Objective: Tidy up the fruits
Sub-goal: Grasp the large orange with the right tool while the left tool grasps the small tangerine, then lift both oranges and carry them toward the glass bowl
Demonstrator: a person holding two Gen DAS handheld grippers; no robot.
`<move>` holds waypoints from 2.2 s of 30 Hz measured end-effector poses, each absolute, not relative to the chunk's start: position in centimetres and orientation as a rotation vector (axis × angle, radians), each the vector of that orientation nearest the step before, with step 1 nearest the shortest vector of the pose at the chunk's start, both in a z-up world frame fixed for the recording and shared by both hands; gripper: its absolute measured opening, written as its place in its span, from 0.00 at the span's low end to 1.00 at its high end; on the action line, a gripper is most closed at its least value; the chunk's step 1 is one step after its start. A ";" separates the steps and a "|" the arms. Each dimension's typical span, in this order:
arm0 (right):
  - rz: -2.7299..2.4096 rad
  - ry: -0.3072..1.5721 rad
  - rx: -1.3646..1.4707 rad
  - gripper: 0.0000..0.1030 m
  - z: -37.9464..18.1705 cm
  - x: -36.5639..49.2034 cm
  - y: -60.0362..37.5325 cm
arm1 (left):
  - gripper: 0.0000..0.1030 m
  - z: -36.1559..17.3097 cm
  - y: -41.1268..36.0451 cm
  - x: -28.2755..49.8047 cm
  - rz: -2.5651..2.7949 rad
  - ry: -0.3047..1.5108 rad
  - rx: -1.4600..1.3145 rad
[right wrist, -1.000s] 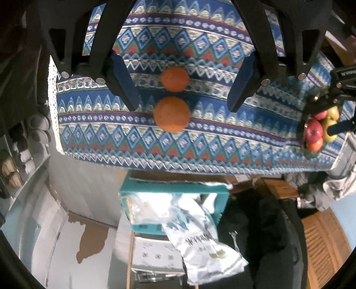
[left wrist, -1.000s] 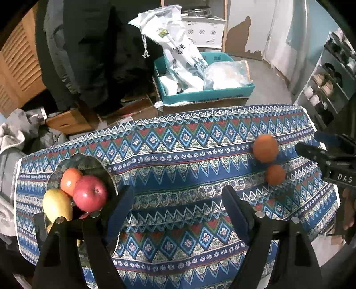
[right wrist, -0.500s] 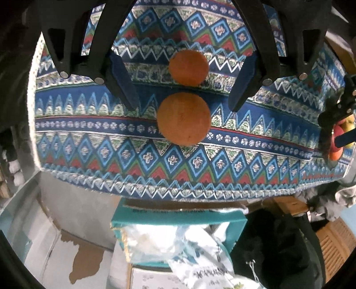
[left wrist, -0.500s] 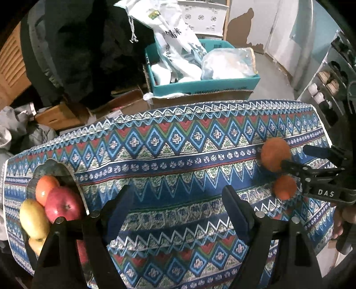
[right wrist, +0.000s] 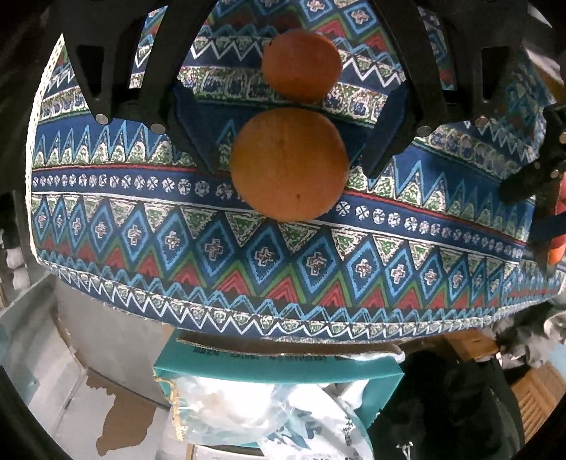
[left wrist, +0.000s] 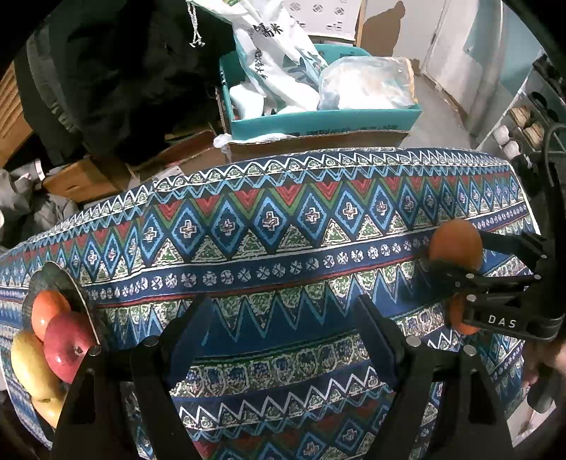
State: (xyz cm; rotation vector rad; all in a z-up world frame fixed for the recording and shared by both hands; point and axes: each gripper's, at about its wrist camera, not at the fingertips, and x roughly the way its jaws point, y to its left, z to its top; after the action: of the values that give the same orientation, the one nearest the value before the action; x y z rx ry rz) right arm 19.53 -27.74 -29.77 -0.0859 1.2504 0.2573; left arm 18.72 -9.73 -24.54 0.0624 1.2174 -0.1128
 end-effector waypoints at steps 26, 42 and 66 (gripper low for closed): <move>0.129 1.141 0.029 0.65 -24.9 14.6 -35.4 | 0.80 -24.3 -19.9 16.3 -0.289 1.248 0.109; 0.050 1.188 0.119 0.65 -27.4 11.2 -40.1 | 0.80 -27.1 -25.0 15.2 -0.376 1.316 0.132; 0.040 1.192 0.157 0.65 -27.8 10.9 -41.5 | 0.55 -30.0 -27.0 16.2 -0.476 1.383 -0.017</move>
State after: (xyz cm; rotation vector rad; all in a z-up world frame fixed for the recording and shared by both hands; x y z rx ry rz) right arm 10.87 -41.53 -27.85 0.1569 1.1922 0.0402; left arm 16.20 -27.04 -30.04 -0.0167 1.3828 -0.4757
